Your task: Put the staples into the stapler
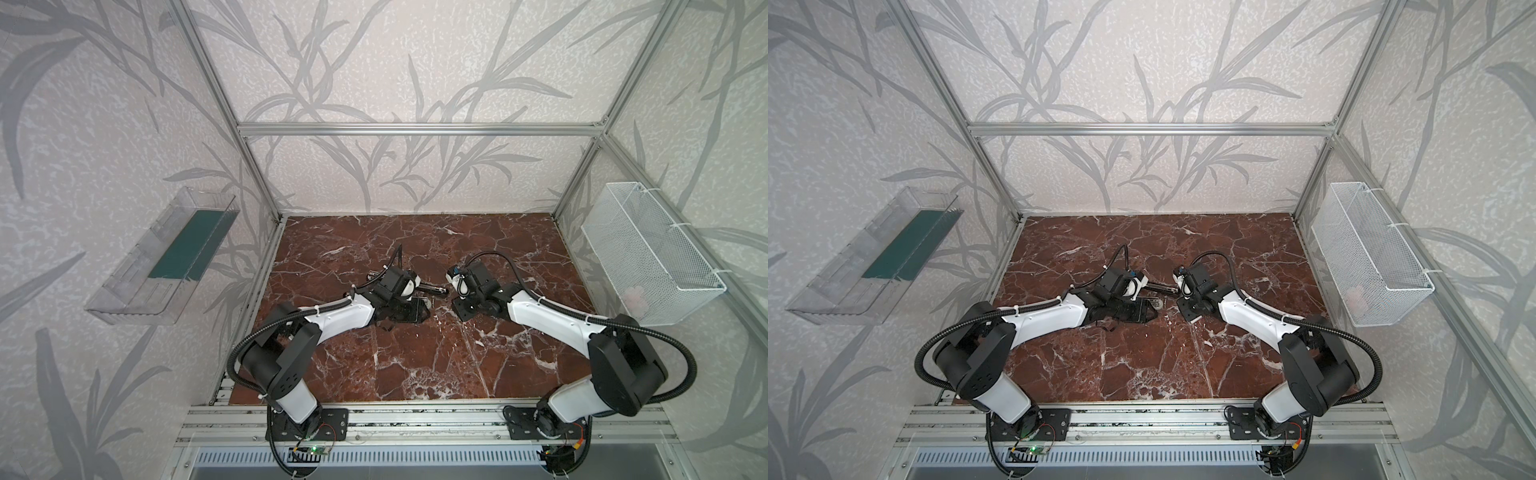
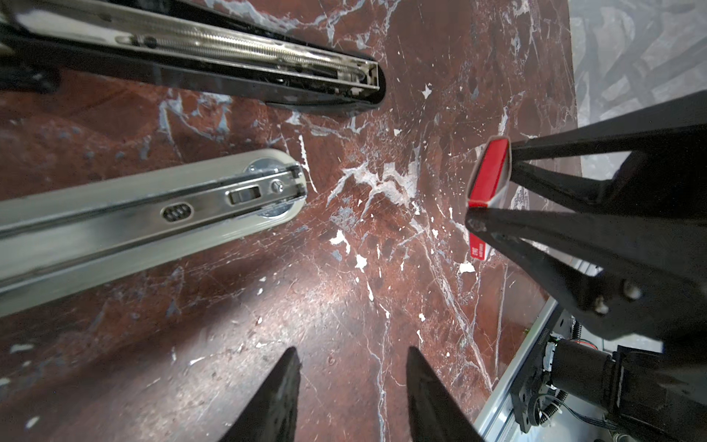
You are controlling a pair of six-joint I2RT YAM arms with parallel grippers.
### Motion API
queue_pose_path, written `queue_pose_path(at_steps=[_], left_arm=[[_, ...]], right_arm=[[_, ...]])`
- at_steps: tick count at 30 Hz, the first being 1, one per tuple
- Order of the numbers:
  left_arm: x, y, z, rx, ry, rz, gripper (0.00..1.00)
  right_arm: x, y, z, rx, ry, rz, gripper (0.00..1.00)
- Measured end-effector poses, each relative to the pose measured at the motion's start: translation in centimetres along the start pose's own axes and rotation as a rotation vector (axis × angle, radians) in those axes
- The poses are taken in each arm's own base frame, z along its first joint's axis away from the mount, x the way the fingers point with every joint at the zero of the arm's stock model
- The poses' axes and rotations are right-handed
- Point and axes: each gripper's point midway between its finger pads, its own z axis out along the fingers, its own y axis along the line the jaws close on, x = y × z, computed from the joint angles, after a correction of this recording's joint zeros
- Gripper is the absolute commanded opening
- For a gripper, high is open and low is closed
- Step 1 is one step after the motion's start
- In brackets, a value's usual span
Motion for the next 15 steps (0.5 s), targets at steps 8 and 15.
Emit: queue_pose_path(at_steps=[8, 15], left_arm=[[-3.1, -0.1, -2.3, 0.111, -0.101, -0.083, 0.28], [-2.8, 0.4, -3.0, 0.186, -0.088, -0.126, 0.23]], right_arm=[[0.4, 4.3, 0.0, -0.094, -0.024, -0.145, 0.41], [0.4, 7.6, -0.6, -0.189, -0.057, -0.246, 0.41]])
